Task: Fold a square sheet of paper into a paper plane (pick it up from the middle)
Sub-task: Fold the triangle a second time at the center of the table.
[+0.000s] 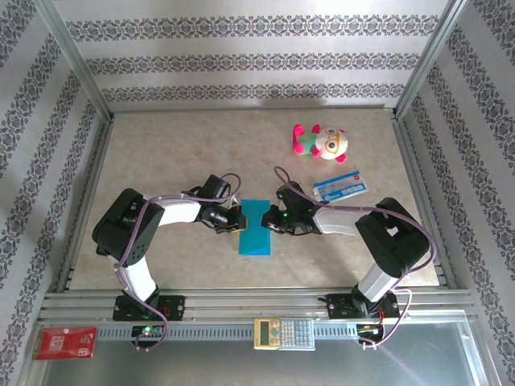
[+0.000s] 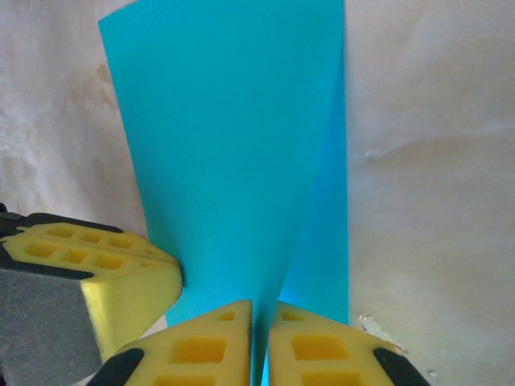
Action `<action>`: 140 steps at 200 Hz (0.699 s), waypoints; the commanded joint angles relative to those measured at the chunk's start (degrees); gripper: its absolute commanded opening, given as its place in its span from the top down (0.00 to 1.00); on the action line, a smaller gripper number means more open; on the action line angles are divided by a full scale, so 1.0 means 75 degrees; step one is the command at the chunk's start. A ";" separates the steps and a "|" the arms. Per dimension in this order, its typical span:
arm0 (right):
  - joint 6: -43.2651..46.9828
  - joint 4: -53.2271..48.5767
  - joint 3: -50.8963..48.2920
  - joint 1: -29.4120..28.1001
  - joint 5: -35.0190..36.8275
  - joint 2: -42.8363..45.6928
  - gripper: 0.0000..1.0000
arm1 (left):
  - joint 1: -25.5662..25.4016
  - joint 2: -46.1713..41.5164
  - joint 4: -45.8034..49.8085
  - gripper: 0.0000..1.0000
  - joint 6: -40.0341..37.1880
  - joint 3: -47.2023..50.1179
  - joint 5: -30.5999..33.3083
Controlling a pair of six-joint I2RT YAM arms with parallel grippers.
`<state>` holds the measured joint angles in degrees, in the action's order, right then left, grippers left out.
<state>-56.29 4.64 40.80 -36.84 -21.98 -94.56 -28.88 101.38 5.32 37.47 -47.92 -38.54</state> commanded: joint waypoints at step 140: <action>-0.1126 -0.1042 0.0528 0.0096 -0.0433 0.0058 0.95 | -0.3978 -0.4093 -0.0581 0.35 -0.2772 0.1858 0.5163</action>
<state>-63.33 -1.76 43.42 -36.84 -23.75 -94.43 -55.09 68.97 0.99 23.40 -33.65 -10.92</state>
